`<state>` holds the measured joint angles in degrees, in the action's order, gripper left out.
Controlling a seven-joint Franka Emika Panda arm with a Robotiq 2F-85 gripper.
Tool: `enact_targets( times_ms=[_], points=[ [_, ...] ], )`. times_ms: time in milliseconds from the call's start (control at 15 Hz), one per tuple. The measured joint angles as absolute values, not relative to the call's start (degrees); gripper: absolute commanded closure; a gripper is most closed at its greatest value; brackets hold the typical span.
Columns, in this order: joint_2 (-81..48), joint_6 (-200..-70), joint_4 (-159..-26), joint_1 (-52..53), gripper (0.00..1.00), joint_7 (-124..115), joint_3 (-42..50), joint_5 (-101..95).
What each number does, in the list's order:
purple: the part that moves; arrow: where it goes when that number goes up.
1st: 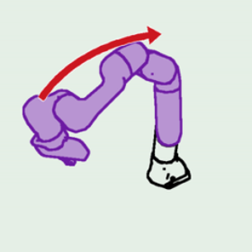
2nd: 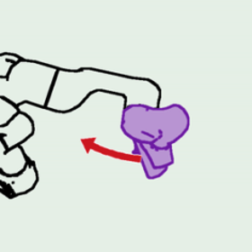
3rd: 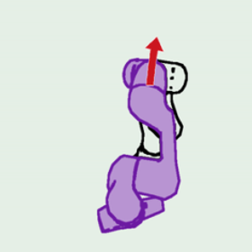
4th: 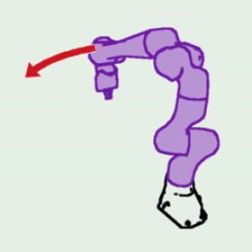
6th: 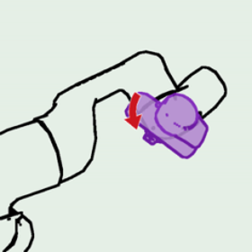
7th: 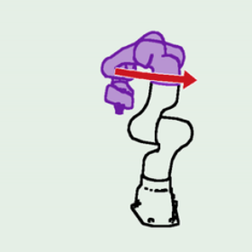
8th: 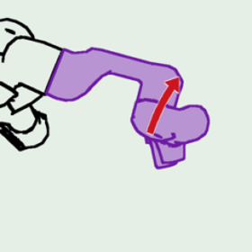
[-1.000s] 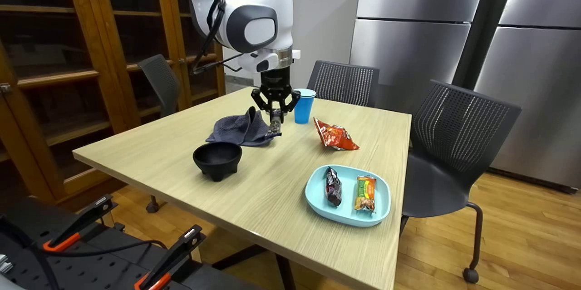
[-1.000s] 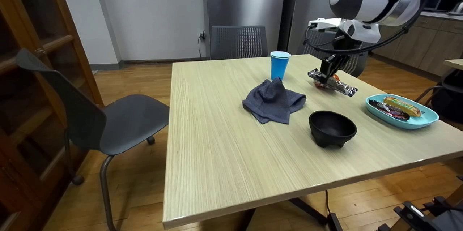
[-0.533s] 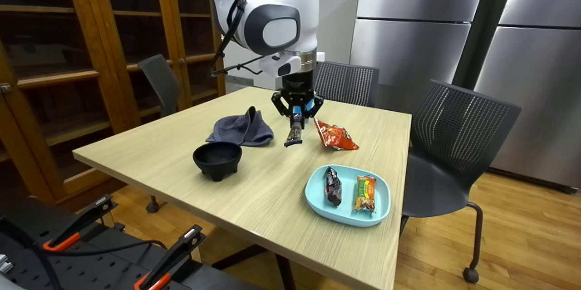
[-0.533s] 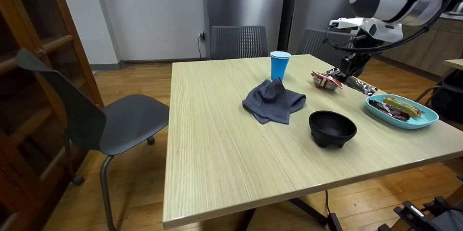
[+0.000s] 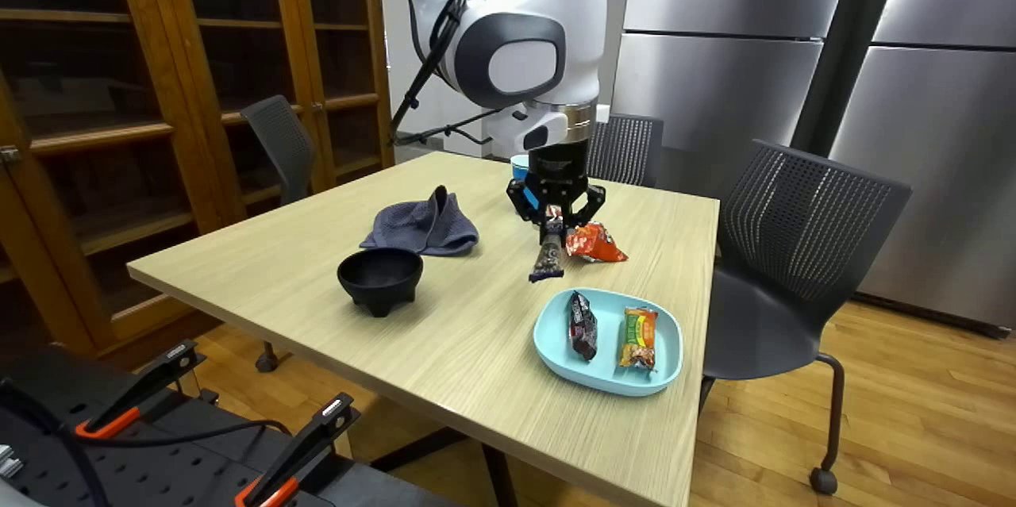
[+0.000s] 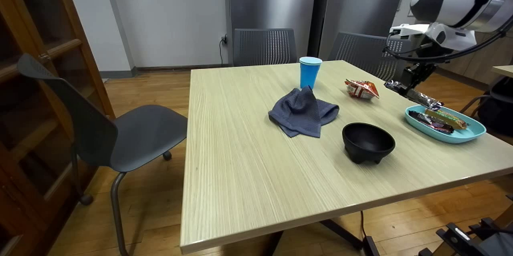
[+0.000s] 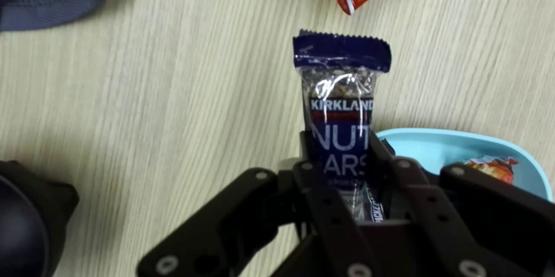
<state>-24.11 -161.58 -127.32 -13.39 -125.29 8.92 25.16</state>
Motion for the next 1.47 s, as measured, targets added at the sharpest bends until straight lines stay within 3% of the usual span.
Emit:
enact_targets(
  times_ms=[1400,1467],
  points=[
    [-29.6,-160.8,-125.1,-18.3,0.91,-121.3,14.2,26.2],
    [-30.1,-160.8,-124.5,-18.3,0.47,-121.3,14.2,26.2]
  ],
)
